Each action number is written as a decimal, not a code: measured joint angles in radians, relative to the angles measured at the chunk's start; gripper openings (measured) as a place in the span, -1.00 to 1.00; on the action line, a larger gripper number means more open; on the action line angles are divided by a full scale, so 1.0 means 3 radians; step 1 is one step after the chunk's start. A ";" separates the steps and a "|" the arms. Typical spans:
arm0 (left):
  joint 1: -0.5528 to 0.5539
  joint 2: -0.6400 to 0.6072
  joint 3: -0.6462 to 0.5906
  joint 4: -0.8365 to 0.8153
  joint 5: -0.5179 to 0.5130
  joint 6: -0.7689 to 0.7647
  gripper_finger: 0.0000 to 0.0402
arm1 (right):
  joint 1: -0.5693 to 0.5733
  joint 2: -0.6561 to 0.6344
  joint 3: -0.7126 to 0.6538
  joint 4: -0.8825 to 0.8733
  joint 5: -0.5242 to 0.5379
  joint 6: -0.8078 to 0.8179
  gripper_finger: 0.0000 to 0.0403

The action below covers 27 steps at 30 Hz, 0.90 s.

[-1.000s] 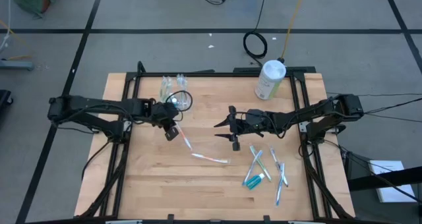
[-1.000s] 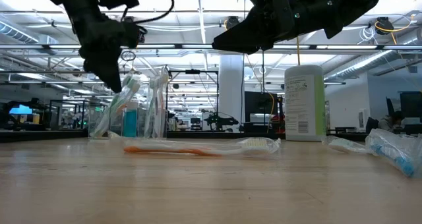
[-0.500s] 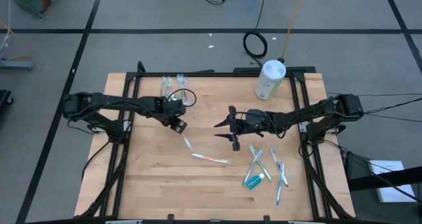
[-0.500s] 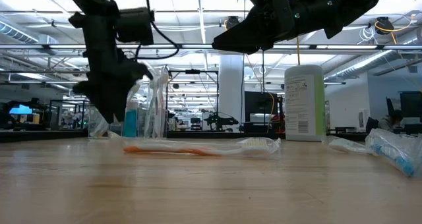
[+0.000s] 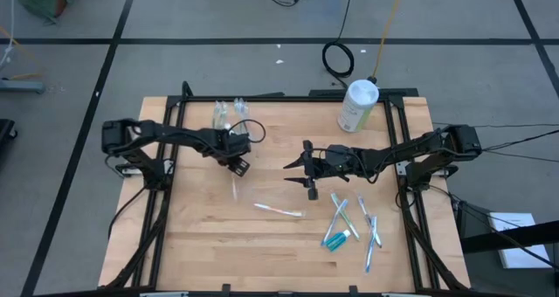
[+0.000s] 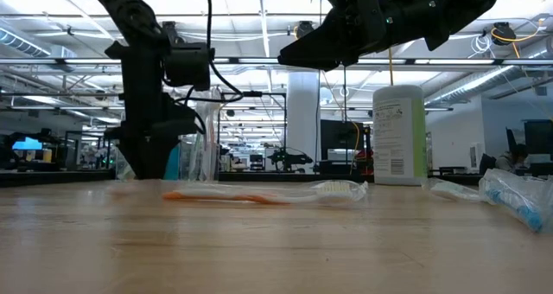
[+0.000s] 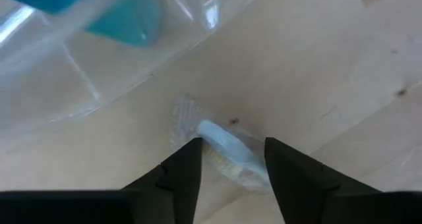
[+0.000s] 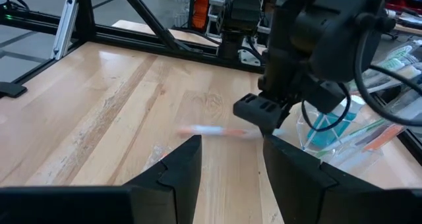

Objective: Pick & Place toothbrushing station
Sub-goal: Put the orange toothbrush into the transparent organizer

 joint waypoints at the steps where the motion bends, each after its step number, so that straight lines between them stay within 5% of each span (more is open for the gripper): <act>1: -0.0006 0.0009 0.0000 -0.0001 0.0004 0.0027 -0.22 | 0.0000 0.0000 0.0000 0.0001 0.0000 0.0000 -0.23; 14: -0.0067 -0.0026 0.0021 0.0238 0.0238 0.0460 -0.95 | 0.0000 0.0000 0.0000 0.0001 0.0000 0.0000 -0.23; 20: -0.0209 -0.0249 0.0181 0.0138 0.0263 0.0547 -0.95 | 0.0000 0.0000 0.0000 -0.0005 0.0001 0.0000 -0.23; 27: -0.0309 -0.1009 0.0351 -0.0014 -0.0011 0.0576 -0.96 | 0.0000 0.0000 0.0000 -0.0025 0.0000 0.0000 -0.23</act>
